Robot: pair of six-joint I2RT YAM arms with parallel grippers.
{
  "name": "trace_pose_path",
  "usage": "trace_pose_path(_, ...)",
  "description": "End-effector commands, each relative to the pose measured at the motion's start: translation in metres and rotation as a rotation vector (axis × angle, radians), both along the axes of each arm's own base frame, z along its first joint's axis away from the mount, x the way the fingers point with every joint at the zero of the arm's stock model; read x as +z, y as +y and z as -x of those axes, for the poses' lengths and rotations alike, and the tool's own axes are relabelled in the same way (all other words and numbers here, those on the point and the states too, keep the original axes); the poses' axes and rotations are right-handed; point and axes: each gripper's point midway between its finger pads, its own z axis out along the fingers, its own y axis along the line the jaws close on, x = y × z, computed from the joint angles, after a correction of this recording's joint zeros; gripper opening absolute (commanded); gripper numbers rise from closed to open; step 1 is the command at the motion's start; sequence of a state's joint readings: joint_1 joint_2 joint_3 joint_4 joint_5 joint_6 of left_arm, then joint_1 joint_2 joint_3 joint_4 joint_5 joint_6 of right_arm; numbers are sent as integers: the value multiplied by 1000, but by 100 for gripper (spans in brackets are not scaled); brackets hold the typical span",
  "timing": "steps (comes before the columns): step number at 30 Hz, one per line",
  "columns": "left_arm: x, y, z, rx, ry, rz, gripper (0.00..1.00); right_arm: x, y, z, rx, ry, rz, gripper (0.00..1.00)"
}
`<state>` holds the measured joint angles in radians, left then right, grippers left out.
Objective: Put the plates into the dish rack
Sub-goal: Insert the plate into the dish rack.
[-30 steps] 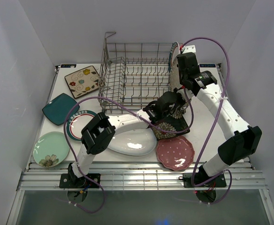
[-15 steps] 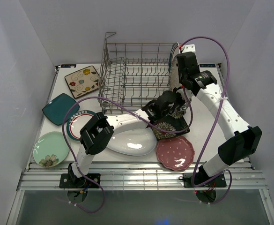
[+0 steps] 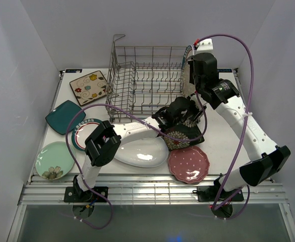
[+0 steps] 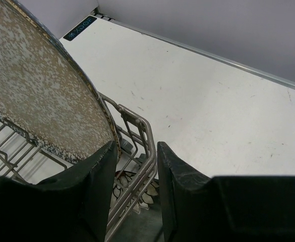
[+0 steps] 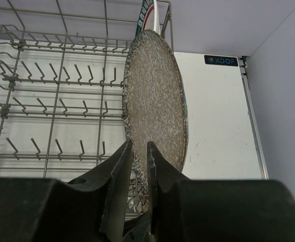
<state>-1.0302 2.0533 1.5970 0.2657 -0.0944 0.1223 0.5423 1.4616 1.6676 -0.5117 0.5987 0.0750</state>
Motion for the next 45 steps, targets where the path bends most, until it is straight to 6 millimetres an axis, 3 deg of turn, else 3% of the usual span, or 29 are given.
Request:
trace_pose_path(1, 42, 4, 4, -8, -25, 63, 48, 23, -2, -2, -11, -70, -41, 24)
trace_pose_path(4, 45, 5, 4, -5, -29, 66, 48, 24, -2, -1, -11, -74, -42, 24)
trace_pose_path(10, 59, 7, 4, 2, -48, 82, 65, 27, -4, 2, -14, -88, -51, 25)
trace_pose_path(18, 74, 14, 8, -3, -61, 101, 88, 33, -9, 10, -18, -122, -79, 43)
trace_pose_path(24, 87, 23, 13, -3, -81, 108, 98, 41, -13, 23, 5, -192, -128, 67)
trace_pose_path(25, 84, 25, 13, 0, -83, 99, 98, 40, -14, 26, 8, -196, -132, 76)
trace_pose_path(30, 93, 35, 17, 5, -102, 100, 98, 37, -17, 31, 3, -199, -142, 96)
trace_pose_path(31, 95, 37, 18, 5, -103, 101, 98, 37, -22, 33, -18, -203, -146, 97)
trace_pose_path(32, 93, 39, 19, 5, -102, 96, 98, 32, -25, 33, -37, -196, -149, 90)
trace_pose_path(35, 99, 47, 22, 9, -109, 100, 98, 34, -34, 41, -80, -229, -194, 90)
trace_pose_path(36, 100, 48, 23, 12, -114, 98, 98, 23, -36, 42, -92, -219, -200, 90)
trace_pose_path(38, 110, 56, 25, 20, -129, 108, 98, 29, -41, 51, -91, -256, -234, 90)
trace_pose_path(39, 109, 59, 26, 27, -134, 100, 98, 19, -42, 54, -91, -244, -232, 90)
trace_pose_path(40, 117, 64, 27, 33, -142, 110, 98, 26, -46, 62, -90, -266, -262, 90)
trace_pose_path(45, 129, 84, 36, 46, -149, 128, 98, 20, -55, 86, -73, -298, -327, 90)
